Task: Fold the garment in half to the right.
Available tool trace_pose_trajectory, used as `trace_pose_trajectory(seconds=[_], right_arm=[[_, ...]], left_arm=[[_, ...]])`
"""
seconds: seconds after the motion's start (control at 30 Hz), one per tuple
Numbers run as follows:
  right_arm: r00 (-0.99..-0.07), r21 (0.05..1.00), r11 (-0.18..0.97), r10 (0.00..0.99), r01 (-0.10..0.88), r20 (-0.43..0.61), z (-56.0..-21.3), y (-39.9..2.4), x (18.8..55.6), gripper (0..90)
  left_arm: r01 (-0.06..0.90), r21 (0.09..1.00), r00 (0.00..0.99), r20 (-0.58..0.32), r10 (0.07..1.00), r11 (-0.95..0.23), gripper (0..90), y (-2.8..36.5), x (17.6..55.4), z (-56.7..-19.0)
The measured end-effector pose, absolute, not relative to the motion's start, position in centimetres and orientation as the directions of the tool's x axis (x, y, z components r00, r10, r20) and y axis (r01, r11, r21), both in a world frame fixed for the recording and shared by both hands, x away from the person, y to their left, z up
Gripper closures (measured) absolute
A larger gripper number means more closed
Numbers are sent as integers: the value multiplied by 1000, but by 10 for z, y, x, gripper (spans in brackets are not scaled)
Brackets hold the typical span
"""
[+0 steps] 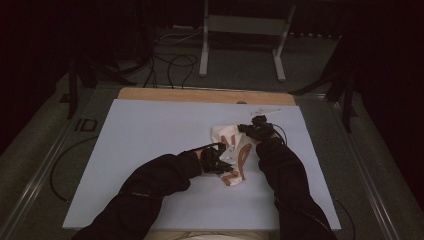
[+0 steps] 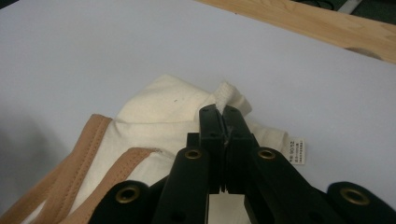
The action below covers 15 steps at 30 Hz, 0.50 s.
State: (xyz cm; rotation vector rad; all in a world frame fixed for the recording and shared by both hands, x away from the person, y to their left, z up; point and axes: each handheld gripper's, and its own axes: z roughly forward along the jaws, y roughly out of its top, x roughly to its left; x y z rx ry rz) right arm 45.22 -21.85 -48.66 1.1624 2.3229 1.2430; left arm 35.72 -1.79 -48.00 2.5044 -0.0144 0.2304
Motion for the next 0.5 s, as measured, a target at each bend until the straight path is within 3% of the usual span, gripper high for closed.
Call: trace_pose_trajectory(seconds=[0.5], right_arm=[[-617, 765, 294, 770, 572, 165, -507, -228, 459, 882]], left_arm=[[-16, 601, 989, 128, 77, -799, 841, -30, 360, -487]])
